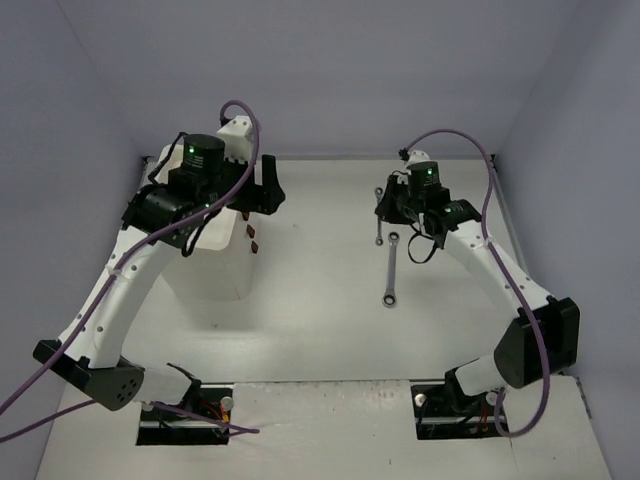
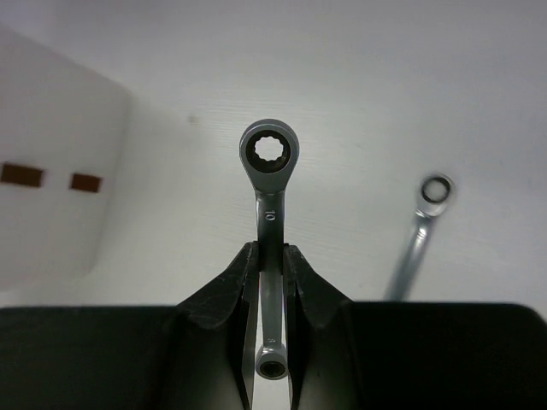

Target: Sort the tools into containers

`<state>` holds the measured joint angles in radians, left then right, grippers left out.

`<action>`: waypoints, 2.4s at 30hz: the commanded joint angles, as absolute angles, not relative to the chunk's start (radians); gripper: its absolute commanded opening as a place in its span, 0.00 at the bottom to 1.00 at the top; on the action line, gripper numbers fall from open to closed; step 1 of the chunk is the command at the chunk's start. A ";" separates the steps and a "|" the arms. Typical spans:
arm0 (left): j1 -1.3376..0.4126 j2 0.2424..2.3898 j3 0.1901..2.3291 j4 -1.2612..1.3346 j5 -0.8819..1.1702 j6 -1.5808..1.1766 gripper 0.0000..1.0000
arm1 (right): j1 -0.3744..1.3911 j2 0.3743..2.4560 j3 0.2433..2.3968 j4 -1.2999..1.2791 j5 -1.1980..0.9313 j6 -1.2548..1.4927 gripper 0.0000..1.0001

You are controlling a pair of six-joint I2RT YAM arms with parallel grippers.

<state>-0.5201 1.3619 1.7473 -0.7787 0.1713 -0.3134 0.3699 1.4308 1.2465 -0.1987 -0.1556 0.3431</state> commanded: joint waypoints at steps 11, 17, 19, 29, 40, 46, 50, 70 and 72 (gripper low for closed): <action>-0.667 1.404 1.703 -0.438 0.165 -0.470 0.70 | 0.651 1.352 1.414 -0.076 -0.251 0.217 0.00; -0.672 1.415 1.679 -0.426 0.138 -0.482 0.67 | 0.670 1.358 1.421 -0.039 -0.267 0.233 0.00; -0.672 1.416 1.665 -0.426 0.115 -0.486 0.64 | 0.675 1.359 1.421 -0.025 -0.273 0.243 0.00; -0.672 1.407 1.598 -0.325 0.069 -0.512 0.42 | 0.710 1.365 1.413 0.041 -0.288 0.272 0.00; -0.667 1.357 1.567 -0.308 0.047 -0.460 0.00 | 0.716 1.380 1.405 0.062 -0.265 0.307 0.21; -0.579 1.335 1.666 -0.442 -0.017 -0.329 0.00 | 0.716 1.346 1.358 0.058 -0.198 0.325 0.65; -0.409 1.320 1.693 -0.479 0.074 -0.321 0.00 | 0.706 1.283 1.286 0.035 -0.117 0.327 0.71; 0.075 1.582 1.798 -0.594 0.439 -0.240 0.10 | 0.544 1.145 1.018 -0.171 0.071 0.386 0.74; 0.078 1.590 1.799 -0.599 0.423 -0.221 0.23 | 0.528 1.155 1.002 -0.203 0.129 0.404 0.74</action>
<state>0.0589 1.6016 1.7477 -0.6013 0.3955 -0.2818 0.5619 1.1740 1.0177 -0.1640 -0.0138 0.3672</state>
